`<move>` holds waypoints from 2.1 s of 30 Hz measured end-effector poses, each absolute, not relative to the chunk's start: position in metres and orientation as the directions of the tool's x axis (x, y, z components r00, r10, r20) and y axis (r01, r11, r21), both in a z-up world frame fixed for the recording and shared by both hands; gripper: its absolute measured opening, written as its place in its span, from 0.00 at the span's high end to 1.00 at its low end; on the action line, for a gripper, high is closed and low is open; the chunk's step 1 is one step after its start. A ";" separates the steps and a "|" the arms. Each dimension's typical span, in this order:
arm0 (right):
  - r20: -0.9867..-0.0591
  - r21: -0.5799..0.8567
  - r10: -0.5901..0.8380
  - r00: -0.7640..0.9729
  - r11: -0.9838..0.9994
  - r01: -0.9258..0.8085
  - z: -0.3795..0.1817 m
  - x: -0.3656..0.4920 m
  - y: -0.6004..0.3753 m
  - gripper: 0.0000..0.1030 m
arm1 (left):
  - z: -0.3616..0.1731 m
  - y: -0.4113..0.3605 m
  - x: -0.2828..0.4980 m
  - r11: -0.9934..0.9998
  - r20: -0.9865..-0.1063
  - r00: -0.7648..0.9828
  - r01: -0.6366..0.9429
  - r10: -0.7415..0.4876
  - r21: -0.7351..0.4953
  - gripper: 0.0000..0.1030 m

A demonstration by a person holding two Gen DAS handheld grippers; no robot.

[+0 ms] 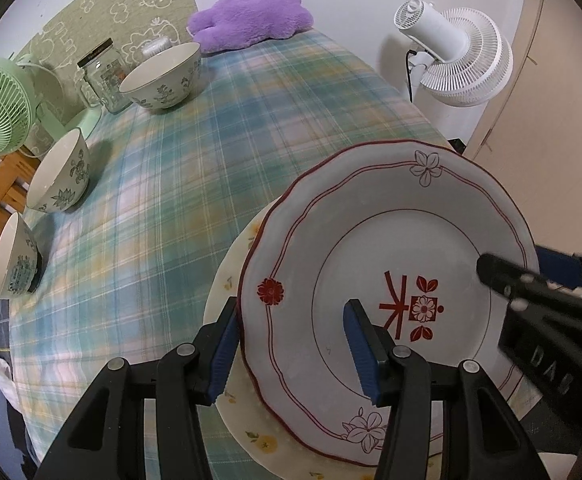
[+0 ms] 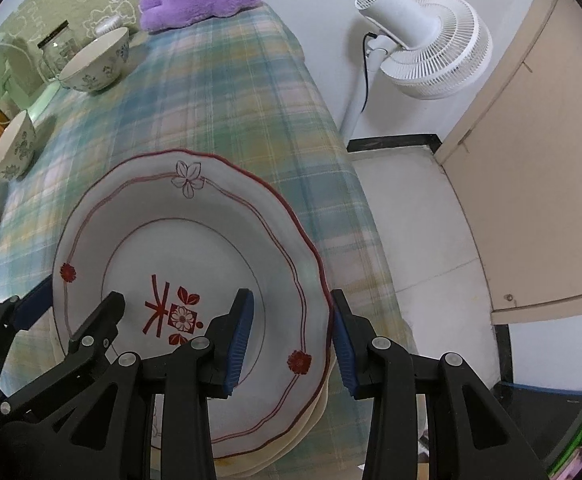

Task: Organize plates and bowls
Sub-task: 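Lower the red-rimmed plate onto the stack and open the left gripper, then move both grippers to the rim of the large beige bowl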

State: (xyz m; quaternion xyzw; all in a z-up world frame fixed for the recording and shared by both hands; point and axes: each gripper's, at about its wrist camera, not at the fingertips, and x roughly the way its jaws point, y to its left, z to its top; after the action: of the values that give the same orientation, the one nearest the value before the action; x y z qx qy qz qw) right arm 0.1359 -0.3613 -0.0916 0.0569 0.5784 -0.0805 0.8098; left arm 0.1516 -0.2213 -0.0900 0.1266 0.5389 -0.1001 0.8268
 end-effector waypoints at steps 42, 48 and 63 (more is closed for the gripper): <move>-0.925 0.055 0.042 0.378 0.998 0.022 -0.080 0.155 -0.333 0.34 | -0.078 -0.203 0.149 0.973 -0.918 0.392 0.229 -0.057 0.038 0.10; -0.914 0.020 0.017 0.406 1.000 0.003 -0.070 0.156 -0.303 0.34 | -0.070 -0.169 0.151 0.981 -0.905 0.419 0.193 -0.077 0.005 0.10; -0.868 0.032 0.008 0.497 0.999 0.039 -0.031 0.155 -0.189 0.34 | -0.036 -0.043 0.160 0.990 -0.869 0.488 0.139 -0.080 -0.013 0.10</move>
State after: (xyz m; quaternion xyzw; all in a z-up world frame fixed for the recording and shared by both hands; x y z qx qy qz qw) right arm 0.1550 -0.1894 -0.0306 0.0237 0.5013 -0.0090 0.8649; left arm 0.1600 -0.0426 -0.0362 0.0296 0.5021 -0.0634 0.8620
